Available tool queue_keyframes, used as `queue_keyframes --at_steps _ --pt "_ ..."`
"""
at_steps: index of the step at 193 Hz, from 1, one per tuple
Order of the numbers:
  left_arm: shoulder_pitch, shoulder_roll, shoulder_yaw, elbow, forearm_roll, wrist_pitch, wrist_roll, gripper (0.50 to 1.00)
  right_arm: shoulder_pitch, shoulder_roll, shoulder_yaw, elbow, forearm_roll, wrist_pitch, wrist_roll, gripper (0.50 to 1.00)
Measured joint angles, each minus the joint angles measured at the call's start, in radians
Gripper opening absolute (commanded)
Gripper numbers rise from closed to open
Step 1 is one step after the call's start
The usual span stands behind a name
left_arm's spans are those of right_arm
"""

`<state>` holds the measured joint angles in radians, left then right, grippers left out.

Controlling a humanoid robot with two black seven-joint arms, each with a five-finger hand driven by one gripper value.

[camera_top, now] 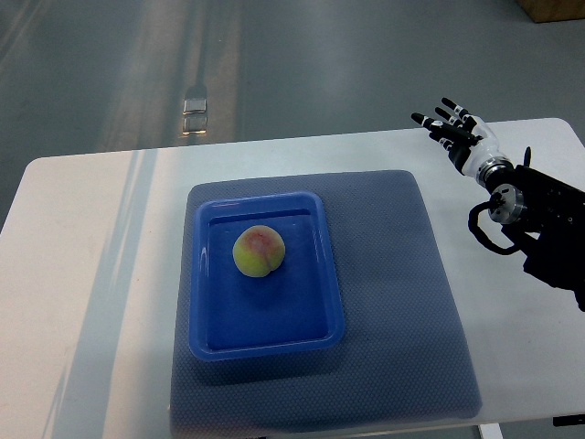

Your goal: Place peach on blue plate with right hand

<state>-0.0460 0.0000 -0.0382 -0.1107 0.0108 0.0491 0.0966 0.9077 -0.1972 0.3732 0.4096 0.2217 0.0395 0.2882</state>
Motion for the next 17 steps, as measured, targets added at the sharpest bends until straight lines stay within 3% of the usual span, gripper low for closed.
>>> queue_keyframes --at_steps 17 --pt "0.0 0.0 0.0 -0.001 0.0 0.0 0.0 1.0 -0.007 0.019 0.051 0.003 -0.008 0.0 0.0 0.932"
